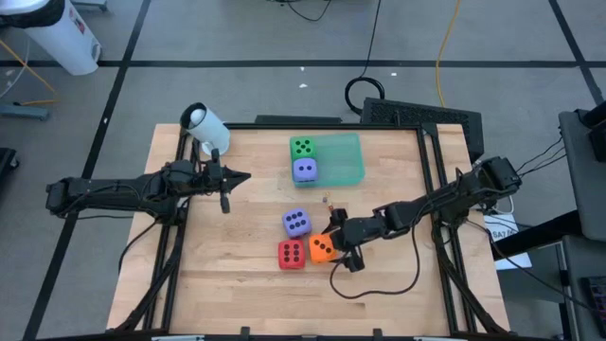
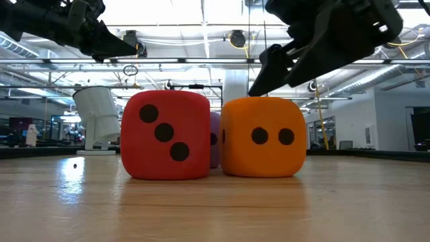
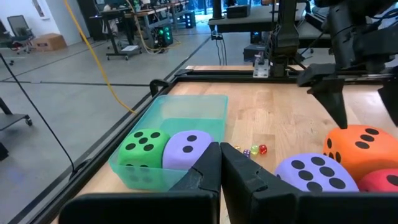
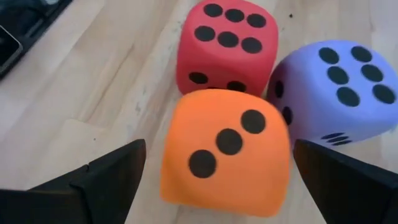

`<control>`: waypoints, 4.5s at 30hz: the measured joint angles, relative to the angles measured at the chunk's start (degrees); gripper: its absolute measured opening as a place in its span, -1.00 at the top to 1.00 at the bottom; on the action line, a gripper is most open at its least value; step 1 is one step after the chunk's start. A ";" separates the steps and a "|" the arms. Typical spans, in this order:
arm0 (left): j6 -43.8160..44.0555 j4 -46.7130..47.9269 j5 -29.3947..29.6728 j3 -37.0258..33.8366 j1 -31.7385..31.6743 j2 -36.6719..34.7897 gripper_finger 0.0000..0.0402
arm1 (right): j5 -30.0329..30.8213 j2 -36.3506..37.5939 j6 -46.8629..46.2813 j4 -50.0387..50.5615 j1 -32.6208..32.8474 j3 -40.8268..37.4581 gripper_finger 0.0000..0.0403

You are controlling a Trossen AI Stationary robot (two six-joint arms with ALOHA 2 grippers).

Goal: Pick & Place Dice
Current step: Put the large orange dice into the green container

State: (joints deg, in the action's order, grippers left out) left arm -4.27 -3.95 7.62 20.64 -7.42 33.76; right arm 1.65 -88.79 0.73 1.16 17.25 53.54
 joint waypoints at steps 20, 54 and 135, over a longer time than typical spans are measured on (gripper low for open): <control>0.09 0.50 0.02 -0.02 0.00 -0.02 0.96 | 1.66 -6.62 -2.26 -2.42 -1.46 0.31 -0.99; -0.46 0.79 0.04 -0.02 0.02 -0.02 0.96 | 25.31 13.42 22.65 0.33 -13.48 0.06 -0.94; -3.11 -0.11 1.88 -0.02 -0.02 -0.02 0.96 | 0.97 -6.94 40.08 -9.63 -44.45 8.97 -0.96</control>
State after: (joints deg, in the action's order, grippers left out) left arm -7.38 -4.05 9.50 20.62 -7.44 33.74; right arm 2.62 -95.73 40.80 -8.47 -27.21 62.51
